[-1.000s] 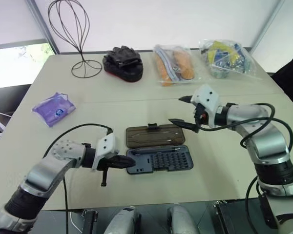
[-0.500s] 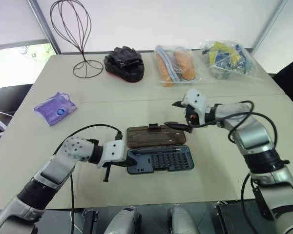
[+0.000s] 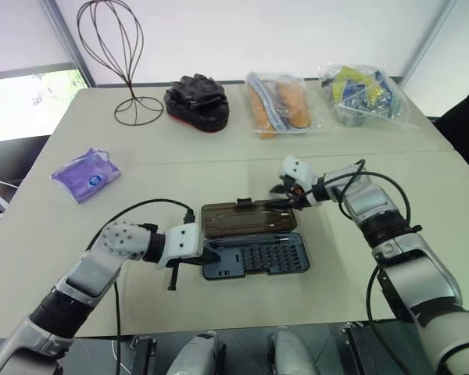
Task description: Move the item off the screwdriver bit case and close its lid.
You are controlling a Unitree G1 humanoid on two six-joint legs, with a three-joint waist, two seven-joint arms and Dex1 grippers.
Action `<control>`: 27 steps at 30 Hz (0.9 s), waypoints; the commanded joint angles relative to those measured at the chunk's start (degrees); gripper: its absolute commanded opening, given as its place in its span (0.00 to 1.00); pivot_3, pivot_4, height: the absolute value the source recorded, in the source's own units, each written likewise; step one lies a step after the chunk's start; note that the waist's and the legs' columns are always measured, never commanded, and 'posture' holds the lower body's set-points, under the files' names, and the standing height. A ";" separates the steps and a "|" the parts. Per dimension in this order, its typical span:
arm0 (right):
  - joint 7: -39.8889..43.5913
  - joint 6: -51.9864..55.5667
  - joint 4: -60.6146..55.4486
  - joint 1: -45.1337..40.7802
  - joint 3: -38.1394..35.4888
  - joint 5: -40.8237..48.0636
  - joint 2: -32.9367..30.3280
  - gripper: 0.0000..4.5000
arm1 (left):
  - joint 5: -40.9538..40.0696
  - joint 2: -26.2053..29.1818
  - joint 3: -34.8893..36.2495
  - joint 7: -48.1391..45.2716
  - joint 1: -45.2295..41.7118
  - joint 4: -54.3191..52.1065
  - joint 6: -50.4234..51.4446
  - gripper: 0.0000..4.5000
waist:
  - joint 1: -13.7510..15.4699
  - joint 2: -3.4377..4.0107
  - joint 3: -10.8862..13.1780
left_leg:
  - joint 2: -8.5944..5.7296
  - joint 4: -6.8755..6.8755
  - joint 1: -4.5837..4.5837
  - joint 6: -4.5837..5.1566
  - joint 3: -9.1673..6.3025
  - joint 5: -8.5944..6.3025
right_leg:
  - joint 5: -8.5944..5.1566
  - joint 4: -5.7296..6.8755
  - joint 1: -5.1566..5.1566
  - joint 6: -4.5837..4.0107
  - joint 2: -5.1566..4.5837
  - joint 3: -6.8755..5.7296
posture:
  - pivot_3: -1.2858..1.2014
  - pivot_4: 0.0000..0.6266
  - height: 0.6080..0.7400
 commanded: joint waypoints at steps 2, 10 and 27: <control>2.25 -4.98 2.42 0.08 3.29 -4.86 0.39 0.01 | 2.53 0.55 -0.98 0.82 1.99 1.76 2.02 0.00 | -0.03 -0.08 -0.24 | 0.03 0.00 0.03 0.00 -0.02 0.00 | 0.00 0.00 0.01 0.00 0.04 -0.01 | 0.52 0.24 1.00; -4.12 -14.01 7.54 -2.43 1.38 -9.18 2.01 0.01 | 2.54 0.15 -0.57 1.73 3.08 1.95 2.31 0.00 | -0.14 -0.06 -0.56 | 0.30 -0.60 1.18 -0.02 0.02 -0.01 | -0.01 -0.50 1.06 -0.01 0.39 0.09 | 0.52 0.24 1.00; -14.91 -1.69 -46.29 17.55 -10.62 -7.86 -4.84 0.01 | 1.17 -0.22 0.29 0.39 3.69 3.80 1.17 0.00 | 0.28 0.27 -0.37 | 0.48 -0.62 0.83 -0.18 0.07 0.08 | 0.00 -0.40 0.65 -0.02 0.56 0.23 | 0.52 0.24 1.00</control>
